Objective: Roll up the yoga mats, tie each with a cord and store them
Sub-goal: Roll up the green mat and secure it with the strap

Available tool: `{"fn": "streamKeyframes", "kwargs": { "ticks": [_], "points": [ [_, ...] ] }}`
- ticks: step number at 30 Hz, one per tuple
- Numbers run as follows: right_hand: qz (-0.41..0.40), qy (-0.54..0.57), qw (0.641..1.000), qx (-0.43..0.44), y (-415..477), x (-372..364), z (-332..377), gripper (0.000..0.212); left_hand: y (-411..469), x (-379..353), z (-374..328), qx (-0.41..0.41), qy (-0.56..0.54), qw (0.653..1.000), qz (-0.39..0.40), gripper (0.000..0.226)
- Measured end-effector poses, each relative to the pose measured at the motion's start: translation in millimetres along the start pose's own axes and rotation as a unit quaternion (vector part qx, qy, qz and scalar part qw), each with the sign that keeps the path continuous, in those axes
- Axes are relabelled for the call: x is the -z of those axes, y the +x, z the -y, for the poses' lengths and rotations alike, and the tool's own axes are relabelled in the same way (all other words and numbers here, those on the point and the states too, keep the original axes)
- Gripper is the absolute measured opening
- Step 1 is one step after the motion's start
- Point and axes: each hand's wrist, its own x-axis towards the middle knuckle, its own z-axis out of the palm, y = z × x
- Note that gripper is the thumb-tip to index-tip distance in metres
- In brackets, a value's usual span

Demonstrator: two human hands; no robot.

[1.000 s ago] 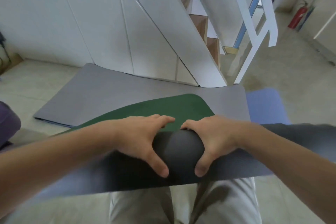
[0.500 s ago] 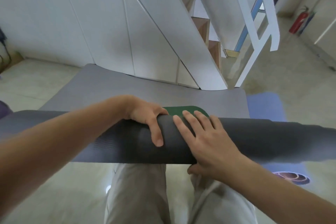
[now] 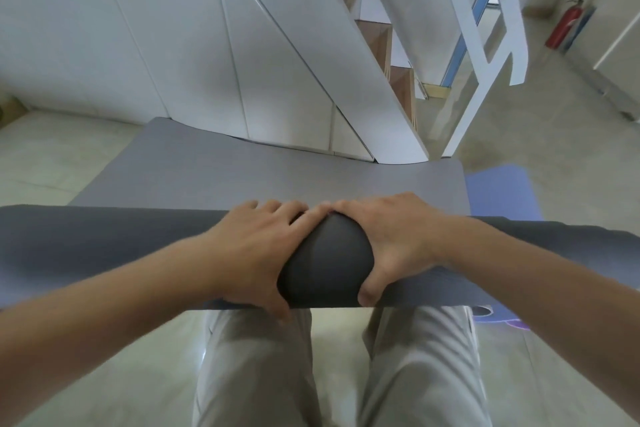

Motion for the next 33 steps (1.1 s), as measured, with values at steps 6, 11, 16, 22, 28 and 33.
{"fn": "streamKeyframes", "kwargs": {
  "ticks": [6,11,16,22,28,33],
  "points": [
    [0.104,0.173,0.979,-0.023,-4.5,-0.7,4.2,0.106,-18.1,-31.9,-5.2,0.006,0.041,0.996,-0.074,0.127],
    [-0.033,-0.102,0.994,-0.006,-18.9,-22.4,33.2,0.146,20.1,9.4,25.5,0.007,-0.095,0.992,0.083,0.117],
    [-0.077,-0.101,0.992,-0.011,-2.2,-27.3,13.8,0.133,47.6,12.3,45.4,0.021,-0.217,0.967,0.132,0.109],
    [-0.015,-0.007,1.0,-0.015,18.3,-6.4,-14.4,0.125,22.1,-23.0,35.0,0.03,0.016,0.995,-0.09,0.128],
    [0.027,0.102,0.994,-0.021,37.6,5.8,-28.8,0.109,12.5,-76.6,14.6,0.106,0.057,0.952,-0.283,0.115],
    [0.014,0.221,0.974,-0.041,50.1,10.9,-51.8,0.102,19.0,-91.1,12.4,0.324,-0.102,0.864,-0.372,0.118]
  ]
}}
